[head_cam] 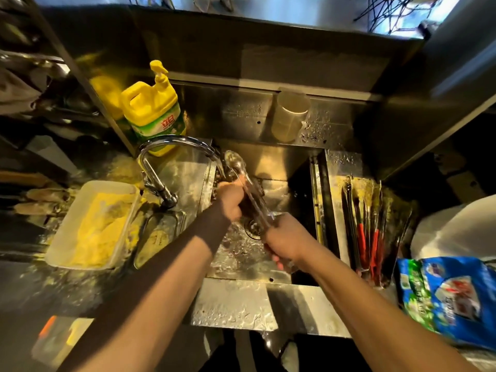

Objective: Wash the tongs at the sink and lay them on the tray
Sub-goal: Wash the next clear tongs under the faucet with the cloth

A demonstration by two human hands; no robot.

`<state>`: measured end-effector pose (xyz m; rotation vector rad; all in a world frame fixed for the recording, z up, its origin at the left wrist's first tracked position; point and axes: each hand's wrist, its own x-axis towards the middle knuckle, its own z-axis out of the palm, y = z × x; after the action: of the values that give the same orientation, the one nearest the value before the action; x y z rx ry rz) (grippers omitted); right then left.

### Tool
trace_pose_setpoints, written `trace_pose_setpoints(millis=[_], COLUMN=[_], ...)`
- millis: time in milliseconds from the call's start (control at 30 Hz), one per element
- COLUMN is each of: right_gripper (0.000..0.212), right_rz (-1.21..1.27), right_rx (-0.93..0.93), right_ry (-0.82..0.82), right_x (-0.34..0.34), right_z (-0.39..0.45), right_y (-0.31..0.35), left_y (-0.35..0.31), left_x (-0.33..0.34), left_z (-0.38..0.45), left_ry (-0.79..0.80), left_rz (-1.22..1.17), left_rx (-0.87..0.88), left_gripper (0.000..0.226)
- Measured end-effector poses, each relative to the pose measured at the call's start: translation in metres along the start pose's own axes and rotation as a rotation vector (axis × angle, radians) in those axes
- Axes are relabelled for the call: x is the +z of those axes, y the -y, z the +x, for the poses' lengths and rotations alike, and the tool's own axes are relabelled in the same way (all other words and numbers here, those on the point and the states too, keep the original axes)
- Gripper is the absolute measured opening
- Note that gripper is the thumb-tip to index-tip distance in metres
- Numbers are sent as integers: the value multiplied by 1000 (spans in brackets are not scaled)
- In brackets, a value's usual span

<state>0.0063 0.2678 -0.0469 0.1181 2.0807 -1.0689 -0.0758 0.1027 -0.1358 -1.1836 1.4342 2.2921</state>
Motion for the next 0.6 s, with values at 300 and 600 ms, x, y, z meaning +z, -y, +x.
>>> trace_pose_setpoints(millis=[300, 600], right_gripper=[10, 12], right_rz=[-5, 37], right_rx=[31, 9], right_ry=[6, 8], right_x=[-4, -7], right_z=[-3, -2], right_y=[-7, -12], left_y=[10, 10], left_x=[11, 7], left_z=[7, 9], left_ry=[-35, 27], left_rz=[41, -3], left_rx=[-53, -22], left_gripper=[42, 44])
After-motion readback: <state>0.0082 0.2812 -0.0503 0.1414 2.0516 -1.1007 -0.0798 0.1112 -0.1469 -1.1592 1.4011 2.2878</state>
